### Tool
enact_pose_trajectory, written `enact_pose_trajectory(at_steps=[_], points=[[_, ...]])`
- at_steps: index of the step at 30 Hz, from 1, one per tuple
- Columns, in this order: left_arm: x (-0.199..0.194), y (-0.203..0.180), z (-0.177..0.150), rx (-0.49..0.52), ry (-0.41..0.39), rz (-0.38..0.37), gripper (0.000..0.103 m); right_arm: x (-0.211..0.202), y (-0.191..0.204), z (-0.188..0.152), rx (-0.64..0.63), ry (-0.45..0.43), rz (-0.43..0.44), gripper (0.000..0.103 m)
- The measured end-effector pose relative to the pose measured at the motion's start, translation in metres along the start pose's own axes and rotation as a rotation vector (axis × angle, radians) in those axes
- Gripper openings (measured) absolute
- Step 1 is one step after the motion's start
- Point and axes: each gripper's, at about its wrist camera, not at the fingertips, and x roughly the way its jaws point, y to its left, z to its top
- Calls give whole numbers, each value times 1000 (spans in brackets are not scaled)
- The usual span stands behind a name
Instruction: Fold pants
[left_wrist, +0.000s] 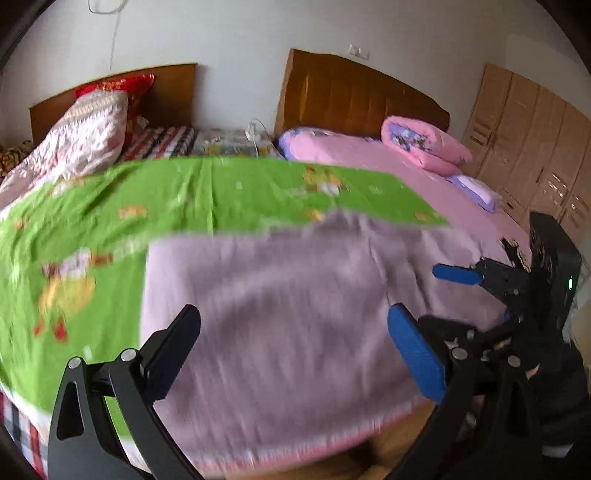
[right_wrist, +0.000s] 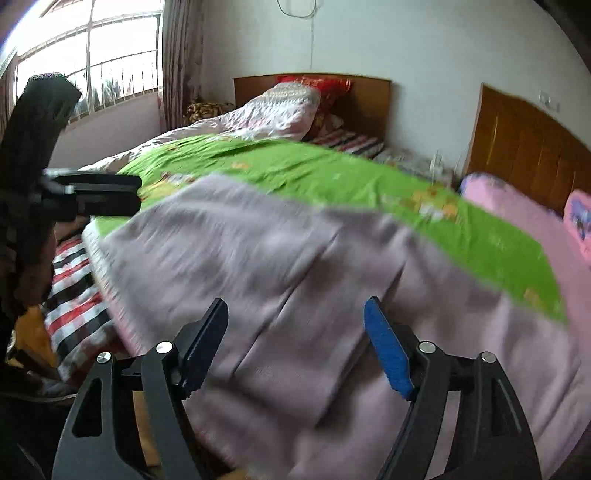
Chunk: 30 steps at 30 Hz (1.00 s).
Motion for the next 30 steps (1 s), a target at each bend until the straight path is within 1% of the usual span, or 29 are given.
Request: enact_pose_trajectory(at_steps=[1, 3, 4, 6, 7, 8, 9, 10, 11, 13, 14, 15, 16, 18, 19, 22, 24, 26, 27, 29, 30], points=[[15, 2, 16, 7, 33, 24, 101, 7, -2, 10, -18, 6, 21, 77], [44, 8, 33, 2, 111, 76, 101, 32, -5, 26, -48, 59, 126, 78], [69, 15, 40, -17, 189, 98, 101, 44, -6, 32, -60, 93, 157, 78], [96, 24, 39, -49, 275, 127, 101, 71, -9, 36, -89, 187, 175, 79], [113, 32, 33, -63, 313, 143, 101, 81, -14, 35, -96, 223, 161, 79], [121, 37, 27, -70, 325, 144, 101, 87, -22, 33, -80, 237, 140, 79], [123, 38, 20, -71, 311, 143, 101, 89, -29, 32, -48, 235, 150, 79], [120, 35, 16, -52, 271, 152, 101, 86, -36, 31, -11, 225, 161, 78], [117, 31, 13, -29, 255, 166, 102, 79, -40, 32, 20, 205, 144, 79], [115, 27, 11, 1, 240, 190, 102, 64, -38, 34, 22, 168, 119, 80], [114, 26, 10, 6, 231, 196, 102, 57, -34, 33, 7, 149, 120, 83], [114, 26, 10, 3, 228, 198, 102, 55, -32, 31, -6, 153, 127, 86], [113, 27, 12, -2, 224, 204, 101, 59, -29, 27, -17, 175, 128, 86], [109, 28, 15, -6, 197, 240, 102, 75, -31, 13, -30, 254, 93, 87], [103, 26, 14, -6, 179, 261, 102, 75, -32, 10, -20, 252, 89, 86], [85, 14, 6, 23, 138, 315, 102, 42, -24, 9, -10, 149, 12, 87], [74, 7, 4, 37, 114, 332, 102, 25, -18, 5, -3, 103, 12, 88], [63, -5, -3, 54, 94, 312, 102, 9, -10, -5, -9, 84, 39, 88], [61, -10, -6, 61, 91, 305, 102, 7, -7, -12, -20, 93, 45, 88], [60, -24, -12, 94, 93, 296, 102, 12, -5, -24, -45, 142, 1, 88], [62, -32, -15, 118, 96, 300, 102, 18, -6, -31, -41, 164, -10, 90]])
